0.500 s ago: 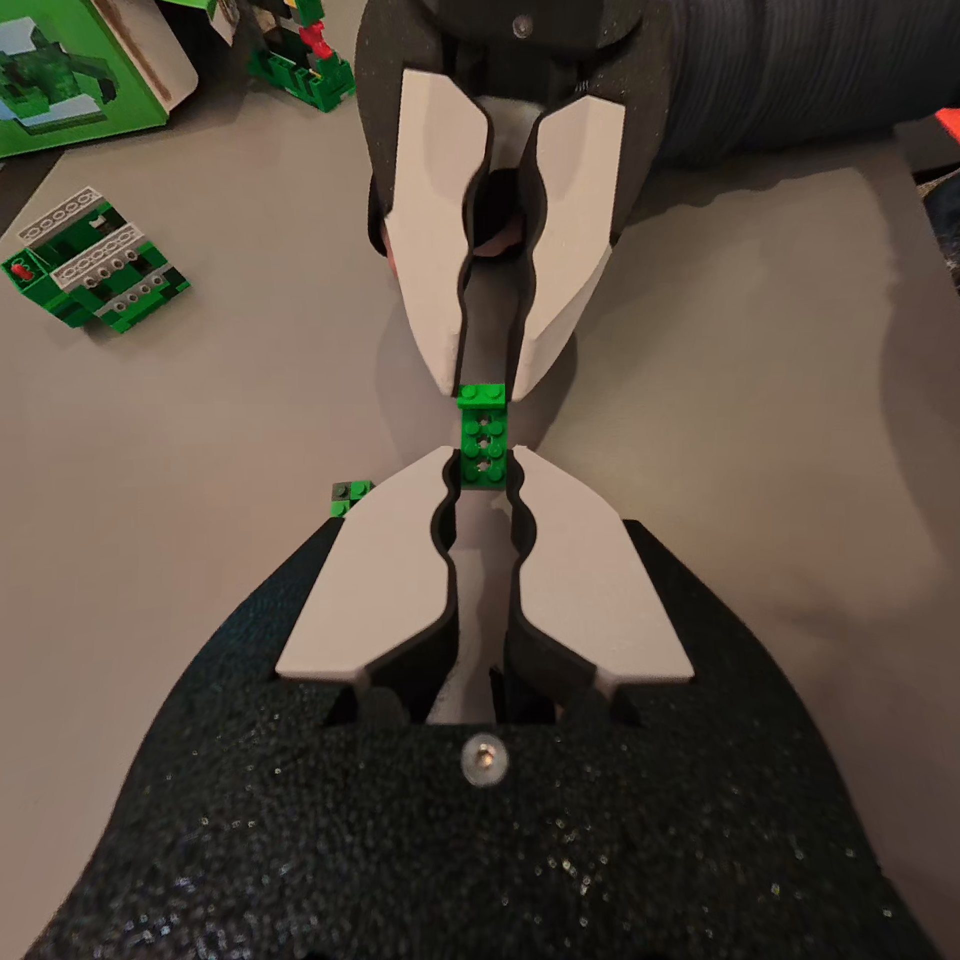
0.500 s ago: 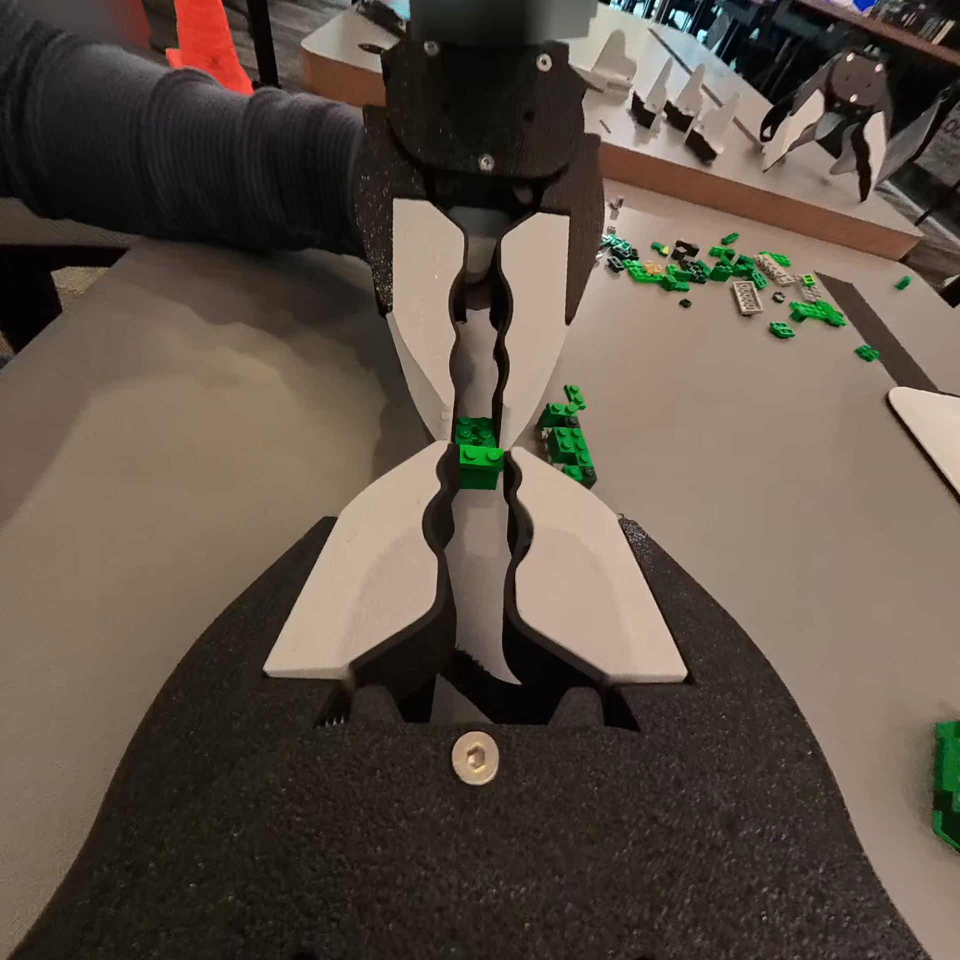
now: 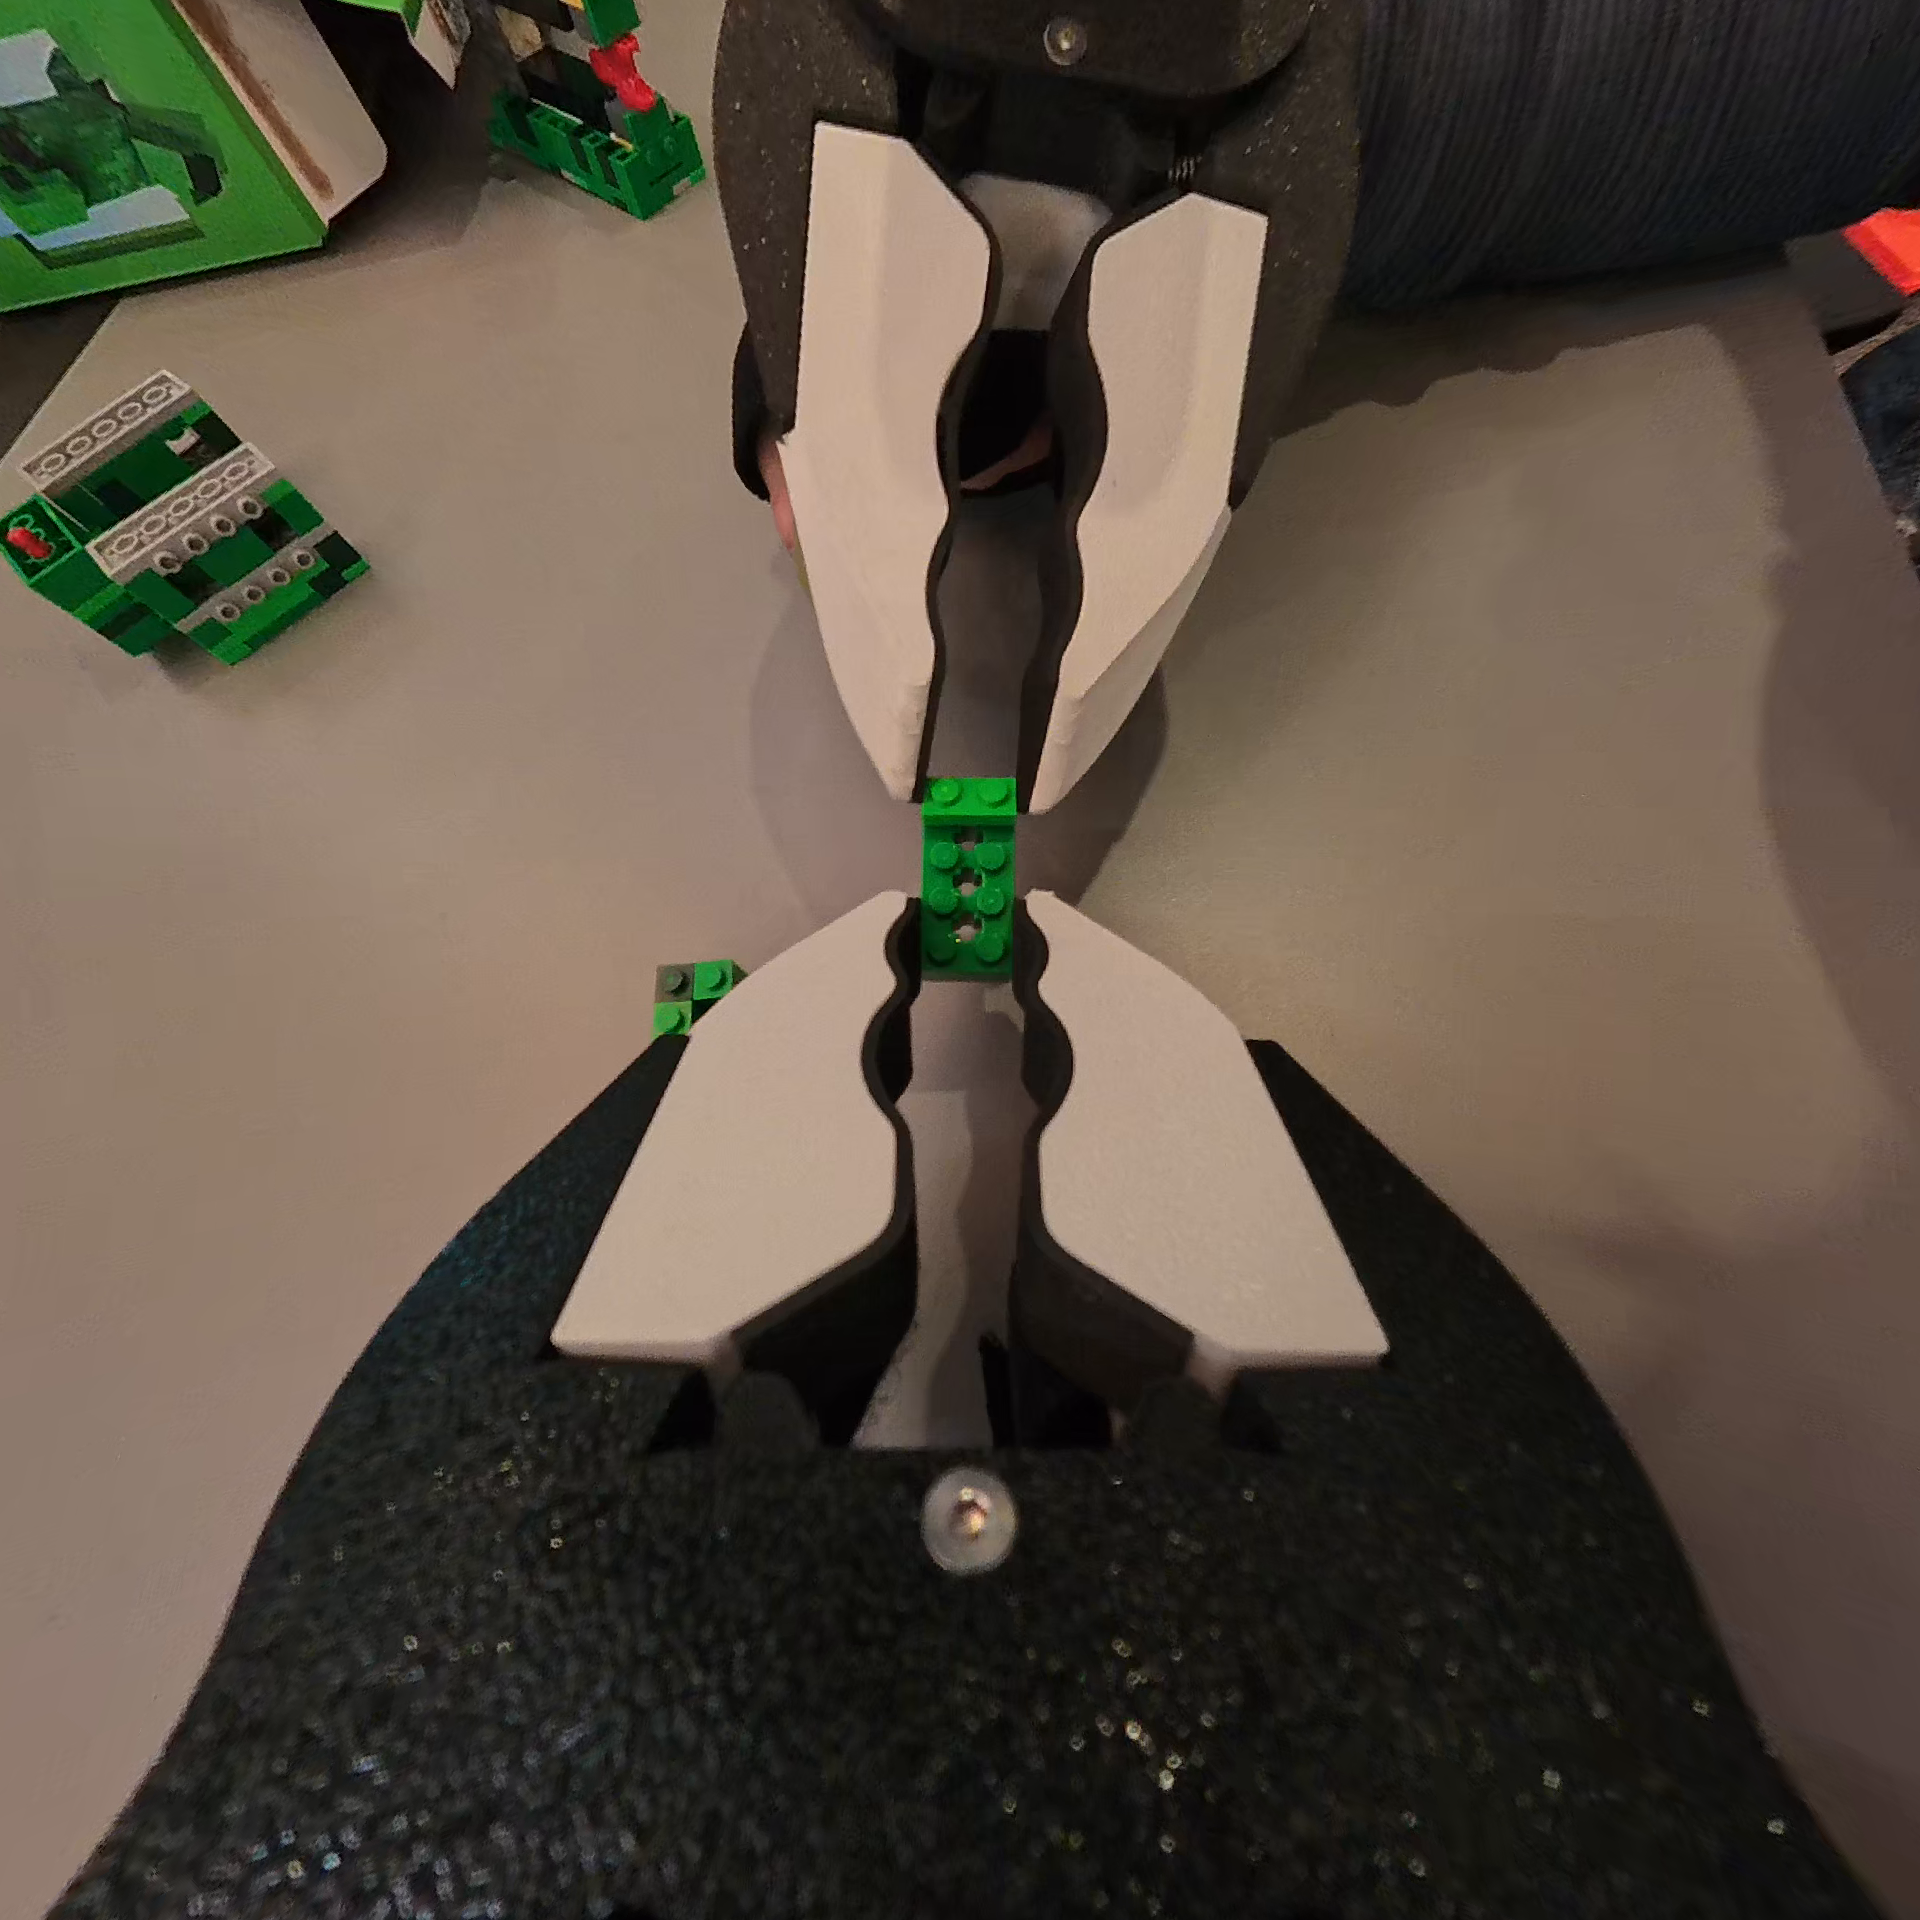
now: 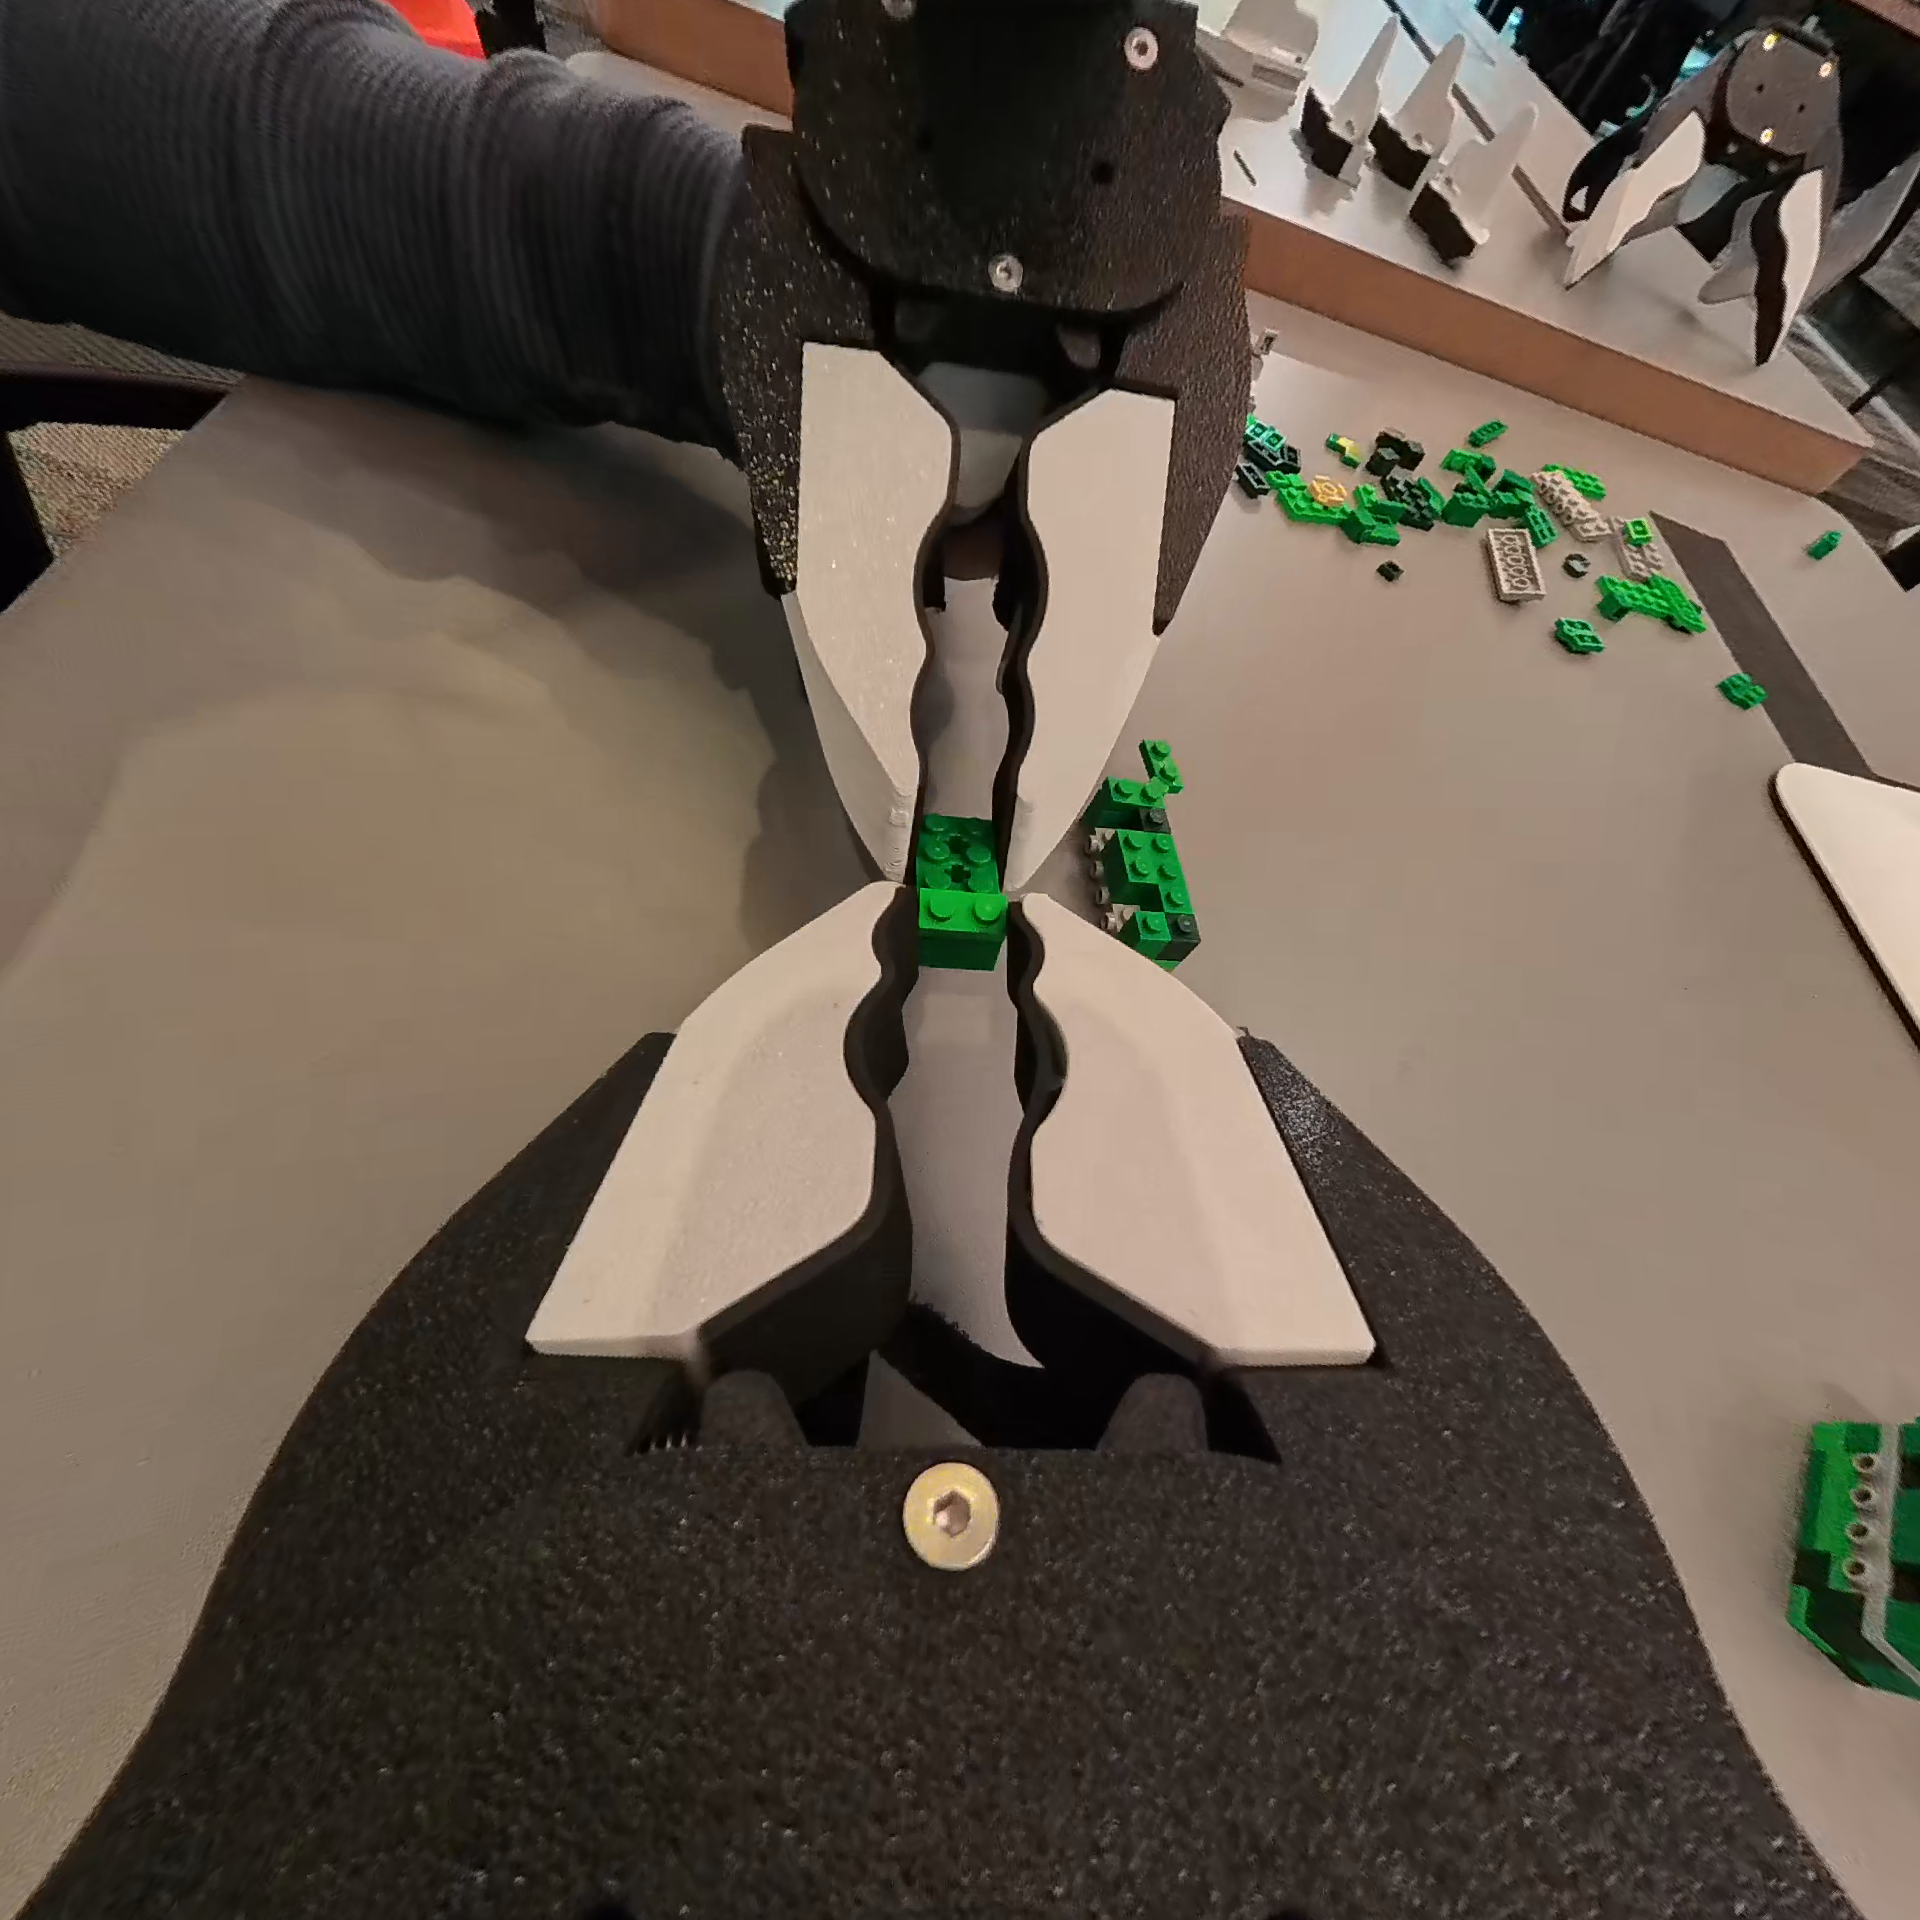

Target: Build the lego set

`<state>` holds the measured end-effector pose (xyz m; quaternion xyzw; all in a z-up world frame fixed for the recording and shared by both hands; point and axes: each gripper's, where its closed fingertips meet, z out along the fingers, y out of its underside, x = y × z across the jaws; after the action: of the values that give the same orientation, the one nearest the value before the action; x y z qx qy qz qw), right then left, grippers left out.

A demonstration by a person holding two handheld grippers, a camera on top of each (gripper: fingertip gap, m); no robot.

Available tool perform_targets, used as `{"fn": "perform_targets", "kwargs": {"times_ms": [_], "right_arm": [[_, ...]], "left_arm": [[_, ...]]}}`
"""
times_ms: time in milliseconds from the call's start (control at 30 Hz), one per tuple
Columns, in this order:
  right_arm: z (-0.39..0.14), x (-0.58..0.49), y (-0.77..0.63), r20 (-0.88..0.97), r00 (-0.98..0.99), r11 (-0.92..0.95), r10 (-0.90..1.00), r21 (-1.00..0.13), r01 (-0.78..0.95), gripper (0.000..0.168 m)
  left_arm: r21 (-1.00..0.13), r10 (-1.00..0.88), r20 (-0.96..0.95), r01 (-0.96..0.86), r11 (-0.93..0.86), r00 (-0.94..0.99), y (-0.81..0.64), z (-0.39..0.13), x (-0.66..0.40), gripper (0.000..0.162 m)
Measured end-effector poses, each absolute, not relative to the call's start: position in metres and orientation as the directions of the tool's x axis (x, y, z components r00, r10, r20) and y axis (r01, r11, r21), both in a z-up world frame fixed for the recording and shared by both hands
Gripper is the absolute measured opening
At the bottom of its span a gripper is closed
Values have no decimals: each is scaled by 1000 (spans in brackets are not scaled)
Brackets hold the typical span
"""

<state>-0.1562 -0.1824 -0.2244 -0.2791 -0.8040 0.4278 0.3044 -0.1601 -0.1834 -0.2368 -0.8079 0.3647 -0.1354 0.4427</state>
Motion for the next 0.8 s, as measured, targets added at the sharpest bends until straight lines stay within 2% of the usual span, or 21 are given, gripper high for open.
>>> {"fn": "perform_targets", "kwargs": {"times_ms": [800], "right_arm": [[-228,-156,-181,302,-652,554,695,-804,217,17]], "left_arm": [[-816,-712,-84,-459,-352,697,-184,-238,-158,16]]}}
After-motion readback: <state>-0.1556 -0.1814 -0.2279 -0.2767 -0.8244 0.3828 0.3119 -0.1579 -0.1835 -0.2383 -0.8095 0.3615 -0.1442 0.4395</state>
